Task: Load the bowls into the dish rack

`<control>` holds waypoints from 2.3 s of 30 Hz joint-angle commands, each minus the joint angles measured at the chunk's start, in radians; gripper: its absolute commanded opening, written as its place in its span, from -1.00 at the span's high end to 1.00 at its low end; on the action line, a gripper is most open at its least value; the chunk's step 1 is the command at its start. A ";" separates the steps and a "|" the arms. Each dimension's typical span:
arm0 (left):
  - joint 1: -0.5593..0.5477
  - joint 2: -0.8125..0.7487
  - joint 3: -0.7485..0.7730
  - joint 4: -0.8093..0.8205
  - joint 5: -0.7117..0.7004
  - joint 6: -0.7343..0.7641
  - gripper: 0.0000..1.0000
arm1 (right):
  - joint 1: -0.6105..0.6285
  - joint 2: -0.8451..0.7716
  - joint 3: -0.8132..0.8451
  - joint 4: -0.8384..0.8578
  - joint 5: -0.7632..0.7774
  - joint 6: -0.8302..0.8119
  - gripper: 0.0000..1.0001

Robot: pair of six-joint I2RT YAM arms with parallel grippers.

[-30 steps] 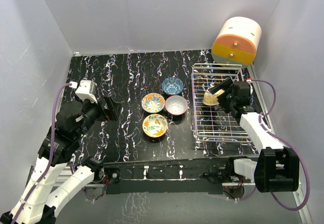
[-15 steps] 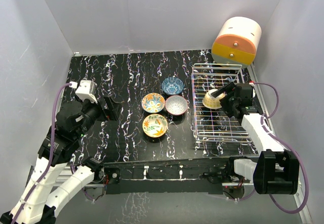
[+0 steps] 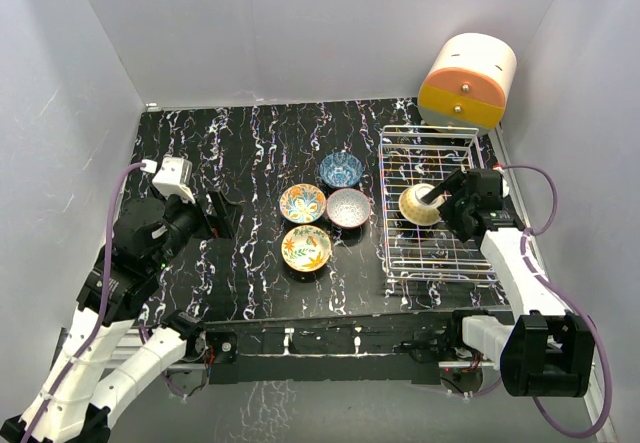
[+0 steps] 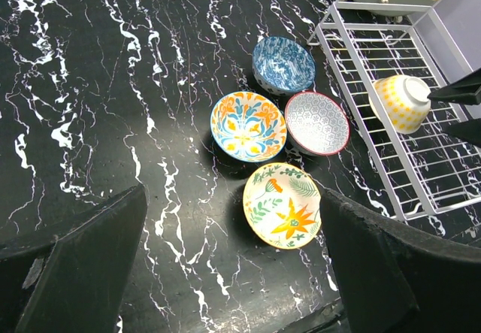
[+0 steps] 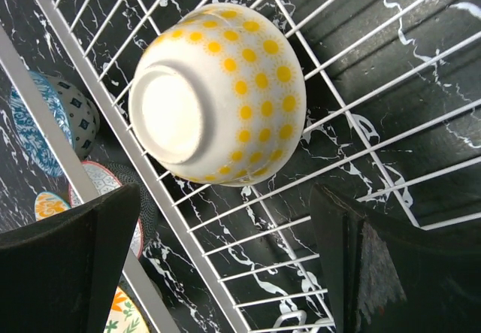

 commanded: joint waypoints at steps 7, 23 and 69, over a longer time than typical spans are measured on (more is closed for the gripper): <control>-0.003 -0.016 0.021 0.016 0.018 0.020 -0.94 | -0.002 0.082 0.304 -0.155 0.037 -0.282 -0.97; -0.003 0.020 0.048 -0.004 0.034 0.024 -0.94 | 0.204 0.279 0.434 -0.309 0.240 -0.490 -0.99; -0.004 0.188 0.137 -0.058 0.016 0.046 -0.94 | 0.159 0.539 0.565 -0.303 0.160 -0.548 -0.65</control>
